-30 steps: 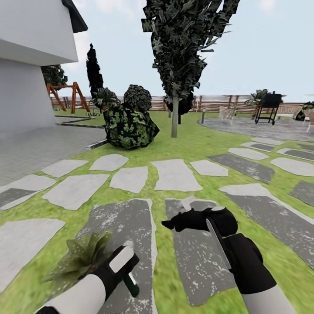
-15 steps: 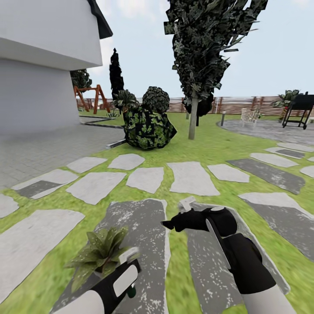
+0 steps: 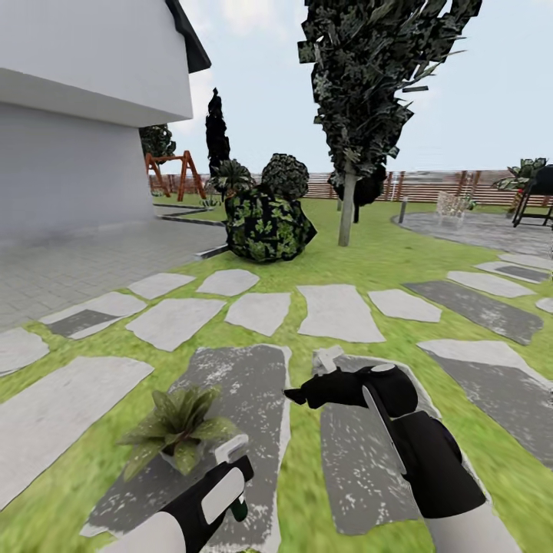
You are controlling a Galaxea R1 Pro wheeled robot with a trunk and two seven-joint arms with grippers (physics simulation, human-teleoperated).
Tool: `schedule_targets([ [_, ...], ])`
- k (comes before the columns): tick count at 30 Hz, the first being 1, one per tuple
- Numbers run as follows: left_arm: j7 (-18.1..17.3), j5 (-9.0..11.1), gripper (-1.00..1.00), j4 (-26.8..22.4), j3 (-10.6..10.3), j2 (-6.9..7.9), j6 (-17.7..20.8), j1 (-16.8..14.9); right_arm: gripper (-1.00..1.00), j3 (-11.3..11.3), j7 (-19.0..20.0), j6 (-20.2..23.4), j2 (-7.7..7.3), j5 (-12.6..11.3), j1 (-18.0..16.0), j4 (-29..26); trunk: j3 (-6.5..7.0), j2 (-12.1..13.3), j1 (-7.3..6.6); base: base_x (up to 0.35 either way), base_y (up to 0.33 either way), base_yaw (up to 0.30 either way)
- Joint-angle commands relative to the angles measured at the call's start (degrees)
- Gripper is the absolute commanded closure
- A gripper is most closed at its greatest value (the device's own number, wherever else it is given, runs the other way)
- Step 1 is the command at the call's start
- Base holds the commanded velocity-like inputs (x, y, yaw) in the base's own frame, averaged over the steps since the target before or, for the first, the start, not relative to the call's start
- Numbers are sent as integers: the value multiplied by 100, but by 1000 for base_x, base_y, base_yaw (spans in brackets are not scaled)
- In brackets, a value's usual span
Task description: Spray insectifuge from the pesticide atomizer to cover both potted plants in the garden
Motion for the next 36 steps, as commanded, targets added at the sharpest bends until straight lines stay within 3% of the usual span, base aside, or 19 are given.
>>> schedule_targets([
  [1, 45, 2, 100, -8, -38, 7, 25, -6, -100, 5, 39, 13, -4, 47, -3, -5, -6, -3, -4, -218, -284, 1],
  [17, -57, 6, 100, 8, 2, 94, 18, -6, -100, -61, 44, 13, -12, 39, 8, -14, -6, -3, -4, -219, -285, 0],
  [21, -608, -4, 100, 7, -3, 93, 18, -6, -100, -99, 33, -53, -31, 49, 7, -25, -6, -3, -4, -173, -240, 0],
  [22, -721, -5, 100, 4, -12, 92, 18, -6, -100, -241, 26, -291, -47, 53, 7, -28, -6, -3, -4, -52, -77, 0],
  [26, -833, 0, 100, -45, -31, 53, 17, -6, -100, -804, -49, -461, -40, 100, 14, -181, -6, -3, -4, -25, -37, 0],
  [32, -1707, -43, 100, -92, -53, 43, 71, -5, -100, -1506, -1101, -563, -94, 144, 322, -485, -7, -3, -4, -4, -6, -33],
  [33, -1827, -53, 100, -95, -106, 33, 123, -2, -100, -1631, -1172, -568, -101, 144, 379, -502, -8, -3, -4, -1, -1, -177],
  [36, -2177, -64, 100, -128, -566, 31, 198, -8, -100, -1802, -1198, -522, -116, 138, 458, -528, -14, -3, -4, 0, -1, -227],
])
